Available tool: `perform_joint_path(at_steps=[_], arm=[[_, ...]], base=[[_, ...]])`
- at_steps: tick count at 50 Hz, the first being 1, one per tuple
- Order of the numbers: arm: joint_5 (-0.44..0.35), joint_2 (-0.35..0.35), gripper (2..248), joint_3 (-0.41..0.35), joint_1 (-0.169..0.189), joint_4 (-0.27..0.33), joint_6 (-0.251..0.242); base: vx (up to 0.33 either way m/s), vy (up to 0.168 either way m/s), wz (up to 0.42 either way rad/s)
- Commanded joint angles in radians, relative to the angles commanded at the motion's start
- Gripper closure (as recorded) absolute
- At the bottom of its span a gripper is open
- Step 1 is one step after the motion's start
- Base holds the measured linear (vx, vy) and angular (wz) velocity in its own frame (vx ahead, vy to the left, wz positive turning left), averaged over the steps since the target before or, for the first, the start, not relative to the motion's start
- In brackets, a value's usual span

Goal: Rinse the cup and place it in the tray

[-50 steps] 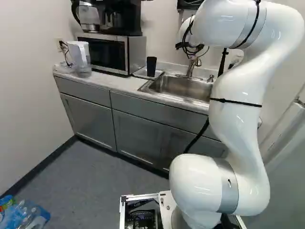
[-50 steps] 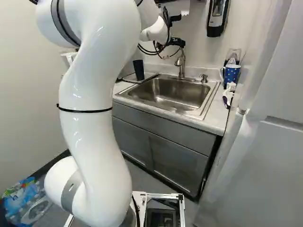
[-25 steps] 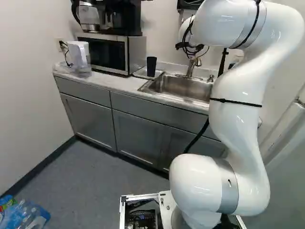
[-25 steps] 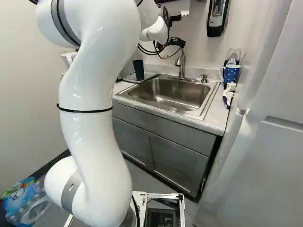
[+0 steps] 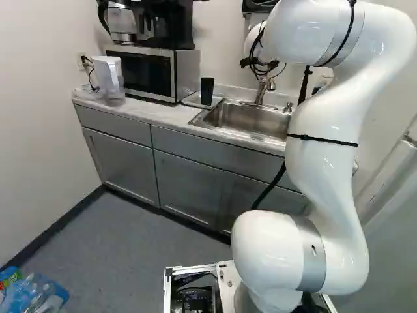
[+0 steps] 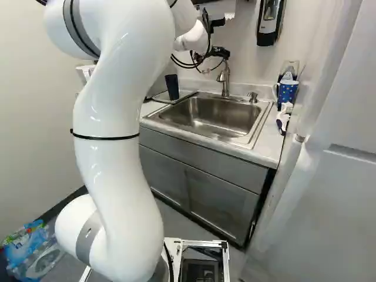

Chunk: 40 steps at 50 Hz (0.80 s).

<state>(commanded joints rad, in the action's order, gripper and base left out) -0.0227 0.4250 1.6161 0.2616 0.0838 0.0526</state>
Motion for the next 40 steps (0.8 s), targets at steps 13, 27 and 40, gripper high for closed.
perform_joint_path(at_steps=[13, 27, 40], arm=[[0.006, 0.0, 3, 0.0, 0.0, 0.0, 0.0], [0.007, 0.0, 3, 0.0, 0.0, 0.0, 0.0], [-0.021, -0.015, 3, -0.018, -0.002, 0.0, 0.0]], base=[[0.0, 0.0, 0.0], [0.0, 0.0, 0.0], [0.0, 0.0, 0.0]])
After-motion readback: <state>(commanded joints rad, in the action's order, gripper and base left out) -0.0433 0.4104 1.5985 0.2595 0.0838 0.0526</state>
